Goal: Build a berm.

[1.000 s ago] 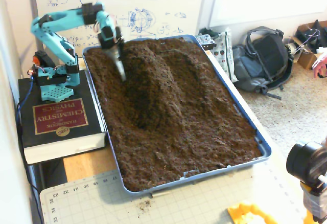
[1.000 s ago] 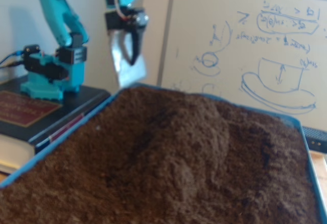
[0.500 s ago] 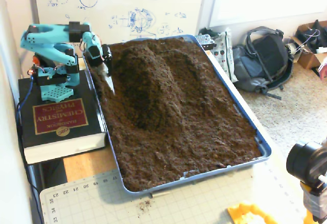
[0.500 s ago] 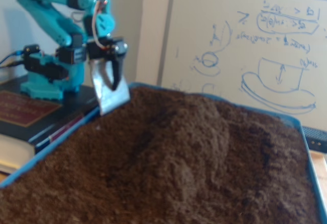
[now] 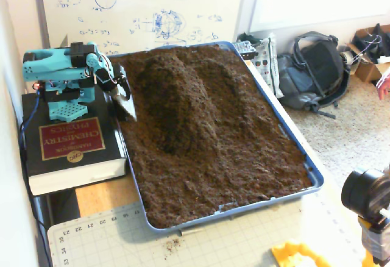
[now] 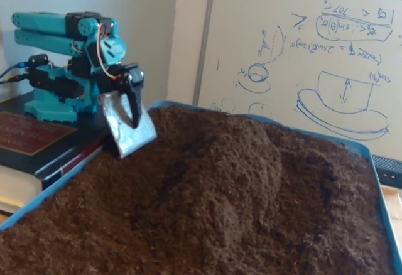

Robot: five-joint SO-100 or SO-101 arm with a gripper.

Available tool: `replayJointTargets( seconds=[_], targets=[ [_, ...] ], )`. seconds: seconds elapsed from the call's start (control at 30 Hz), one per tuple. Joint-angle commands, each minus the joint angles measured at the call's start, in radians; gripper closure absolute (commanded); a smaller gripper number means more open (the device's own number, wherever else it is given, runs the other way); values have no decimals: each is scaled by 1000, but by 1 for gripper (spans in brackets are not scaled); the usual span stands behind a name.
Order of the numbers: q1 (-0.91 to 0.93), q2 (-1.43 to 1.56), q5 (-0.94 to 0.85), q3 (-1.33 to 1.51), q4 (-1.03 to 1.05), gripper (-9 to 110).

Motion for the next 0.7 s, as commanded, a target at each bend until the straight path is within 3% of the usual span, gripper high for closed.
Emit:
replayJointTargets(
  seconds=[0.0,0.67],
  targets=[
    [-11,28,5,-26,5,101],
    [-11,28,5,-26,18,101]
  ],
)
